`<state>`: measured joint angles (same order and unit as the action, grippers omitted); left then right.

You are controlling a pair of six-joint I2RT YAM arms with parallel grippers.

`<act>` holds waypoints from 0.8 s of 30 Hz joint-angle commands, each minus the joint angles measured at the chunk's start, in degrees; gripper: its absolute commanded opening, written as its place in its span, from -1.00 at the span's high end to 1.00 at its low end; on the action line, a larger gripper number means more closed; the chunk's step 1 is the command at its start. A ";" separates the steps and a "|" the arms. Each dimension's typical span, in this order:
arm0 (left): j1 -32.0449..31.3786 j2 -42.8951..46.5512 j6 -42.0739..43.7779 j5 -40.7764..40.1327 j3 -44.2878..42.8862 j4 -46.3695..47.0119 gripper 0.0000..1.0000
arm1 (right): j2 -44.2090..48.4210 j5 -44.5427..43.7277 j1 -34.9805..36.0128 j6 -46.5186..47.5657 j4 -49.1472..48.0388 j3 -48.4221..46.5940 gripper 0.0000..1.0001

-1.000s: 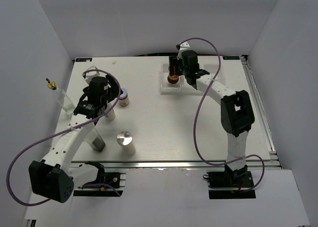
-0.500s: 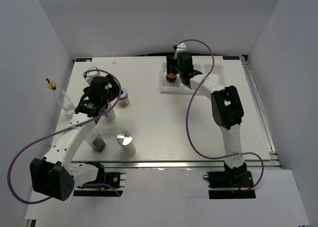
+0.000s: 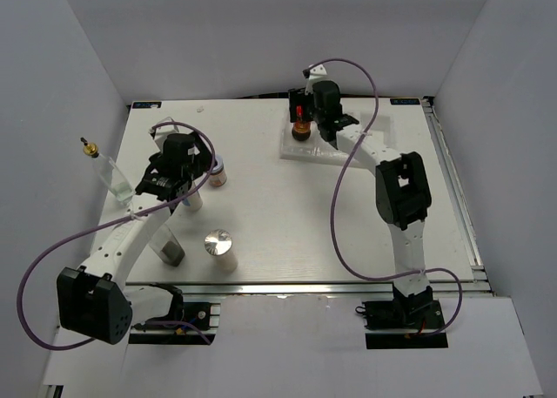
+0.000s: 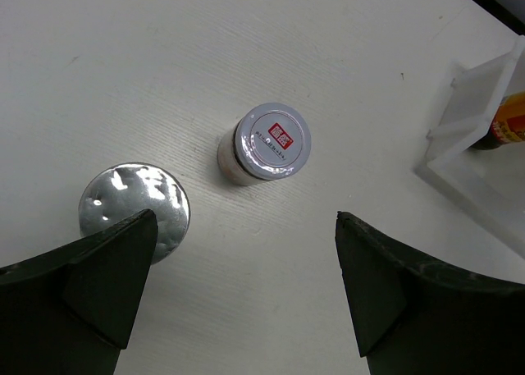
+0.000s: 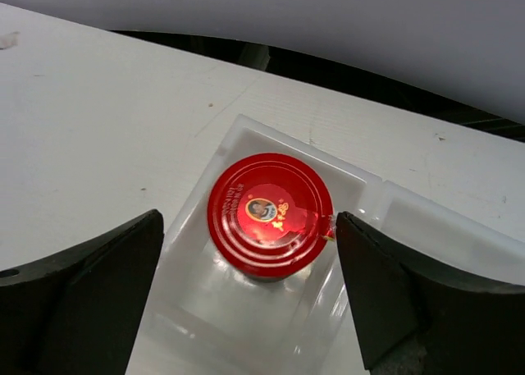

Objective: Organize the condiment bottles

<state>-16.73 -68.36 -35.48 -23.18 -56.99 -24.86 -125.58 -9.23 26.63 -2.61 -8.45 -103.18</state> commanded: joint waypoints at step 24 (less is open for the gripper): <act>-0.32 3.67 0.77 -1.61 -0.67 0.08 -0.96 | 38.22 34.19 35.76 18.88 11.09 39.98 -0.79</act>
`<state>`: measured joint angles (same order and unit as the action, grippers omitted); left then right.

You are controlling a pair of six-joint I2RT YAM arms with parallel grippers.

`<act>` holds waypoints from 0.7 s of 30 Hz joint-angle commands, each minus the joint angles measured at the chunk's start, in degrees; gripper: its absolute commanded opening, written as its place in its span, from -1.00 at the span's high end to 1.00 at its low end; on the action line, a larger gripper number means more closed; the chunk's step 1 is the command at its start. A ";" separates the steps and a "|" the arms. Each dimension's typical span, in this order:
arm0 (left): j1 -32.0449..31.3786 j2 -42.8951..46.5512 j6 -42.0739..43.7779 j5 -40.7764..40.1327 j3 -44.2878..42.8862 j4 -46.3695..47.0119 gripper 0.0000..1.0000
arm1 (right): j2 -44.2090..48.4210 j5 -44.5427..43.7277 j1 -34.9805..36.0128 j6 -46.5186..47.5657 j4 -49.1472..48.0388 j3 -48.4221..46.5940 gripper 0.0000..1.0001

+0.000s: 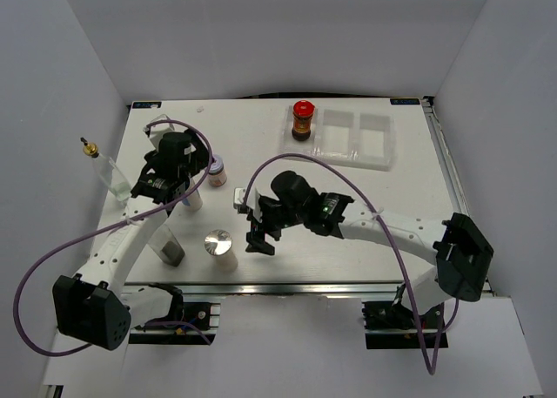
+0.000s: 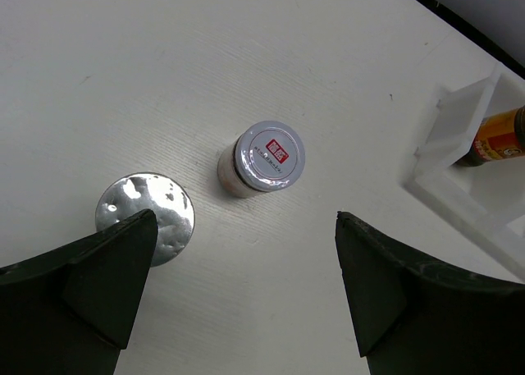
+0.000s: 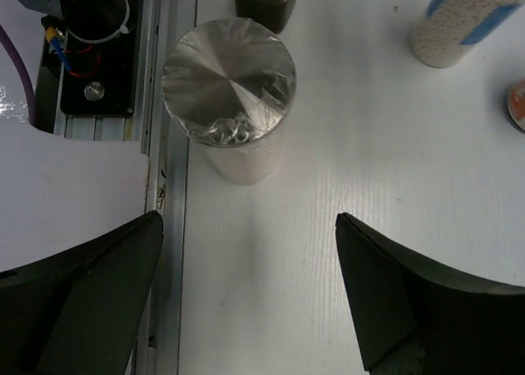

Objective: Organize the condiment bottles

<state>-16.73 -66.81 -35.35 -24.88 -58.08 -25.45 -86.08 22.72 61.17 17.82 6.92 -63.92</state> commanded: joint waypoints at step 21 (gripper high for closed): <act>-0.32 3.70 0.11 -0.95 1.31 0.14 -0.96 | -19.91 -3.47 7.39 -17.03 -43.73 1.25 -0.51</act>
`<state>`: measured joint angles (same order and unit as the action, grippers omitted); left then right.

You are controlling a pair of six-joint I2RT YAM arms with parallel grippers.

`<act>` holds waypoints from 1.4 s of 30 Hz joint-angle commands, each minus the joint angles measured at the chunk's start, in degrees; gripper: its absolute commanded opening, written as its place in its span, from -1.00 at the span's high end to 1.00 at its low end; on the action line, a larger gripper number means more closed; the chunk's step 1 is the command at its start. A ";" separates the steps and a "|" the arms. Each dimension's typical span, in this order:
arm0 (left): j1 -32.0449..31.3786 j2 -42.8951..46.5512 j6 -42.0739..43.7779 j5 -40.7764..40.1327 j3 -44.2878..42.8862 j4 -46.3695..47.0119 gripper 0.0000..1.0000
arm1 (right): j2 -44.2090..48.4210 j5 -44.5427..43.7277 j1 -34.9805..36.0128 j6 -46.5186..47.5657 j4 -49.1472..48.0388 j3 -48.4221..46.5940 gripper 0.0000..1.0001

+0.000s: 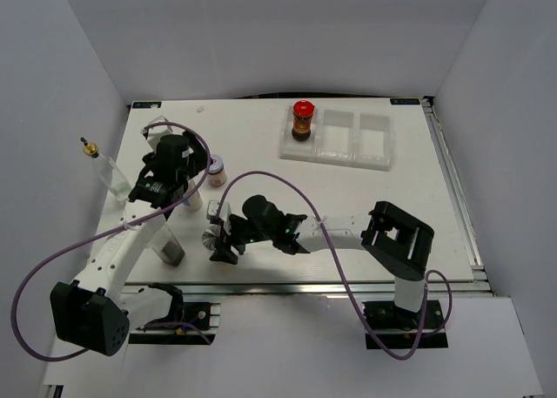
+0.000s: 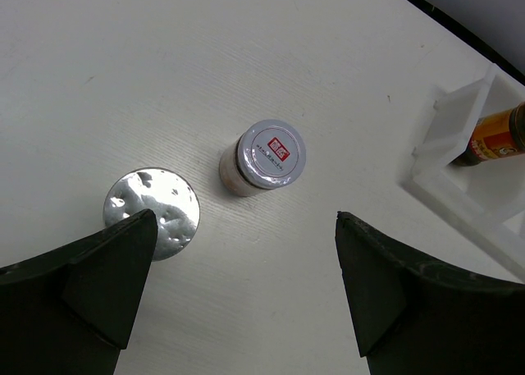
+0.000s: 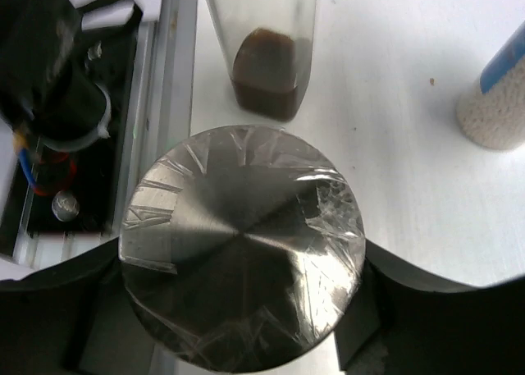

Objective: Organize the condiment bottles

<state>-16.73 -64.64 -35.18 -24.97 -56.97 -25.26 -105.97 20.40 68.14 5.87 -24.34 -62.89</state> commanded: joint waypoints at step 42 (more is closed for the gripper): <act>-0.32 -3.91 -1.56 -6.23 -1.83 -2.43 -0.96 | -0.80 -30.80 -50.47 -11.14 6.84 -21.65 1.00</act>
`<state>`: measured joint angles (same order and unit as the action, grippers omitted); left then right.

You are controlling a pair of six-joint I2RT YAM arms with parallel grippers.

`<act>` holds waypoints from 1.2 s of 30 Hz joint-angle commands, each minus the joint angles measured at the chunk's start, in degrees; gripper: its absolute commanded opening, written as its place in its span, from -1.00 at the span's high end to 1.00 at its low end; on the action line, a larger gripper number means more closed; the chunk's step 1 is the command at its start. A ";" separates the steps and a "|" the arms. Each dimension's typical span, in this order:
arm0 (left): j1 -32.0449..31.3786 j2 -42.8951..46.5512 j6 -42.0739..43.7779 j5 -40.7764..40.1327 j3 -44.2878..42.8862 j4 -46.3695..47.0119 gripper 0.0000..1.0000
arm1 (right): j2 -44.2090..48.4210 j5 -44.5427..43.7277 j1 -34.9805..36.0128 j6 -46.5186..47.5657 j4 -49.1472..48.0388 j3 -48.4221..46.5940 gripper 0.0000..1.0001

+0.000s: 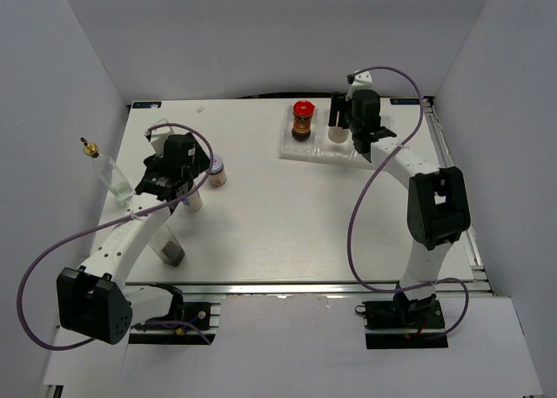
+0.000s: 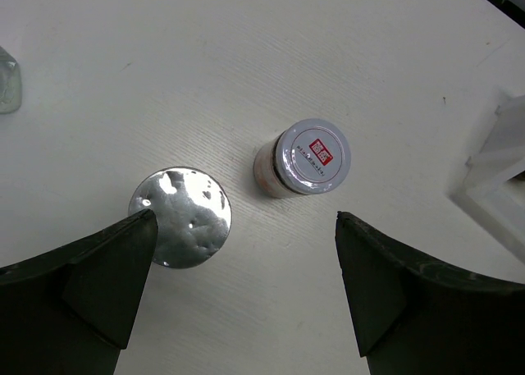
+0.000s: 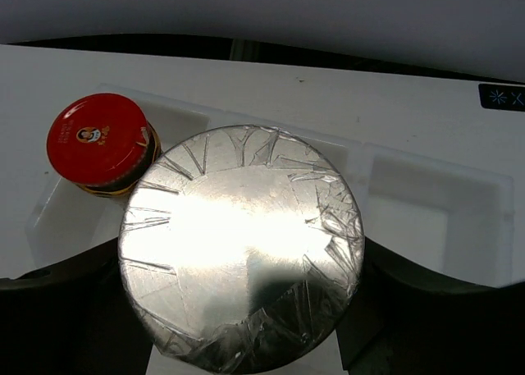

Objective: Organize the condiment bottles

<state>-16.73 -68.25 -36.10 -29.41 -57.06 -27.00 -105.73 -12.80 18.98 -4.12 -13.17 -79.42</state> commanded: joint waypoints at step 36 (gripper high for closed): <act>2.32 -6.46 -6.09 -3.46 -2.18 -6.31 -0.96 | 5.44 9.89 -1.67 -2.21 -3.97 -4.78 -0.79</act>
<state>-14.70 -75.07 -40.21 -33.01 -58.67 -27.92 -104.73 -5.37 17.37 -5.87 -16.38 -83.83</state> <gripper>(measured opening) 0.982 0.895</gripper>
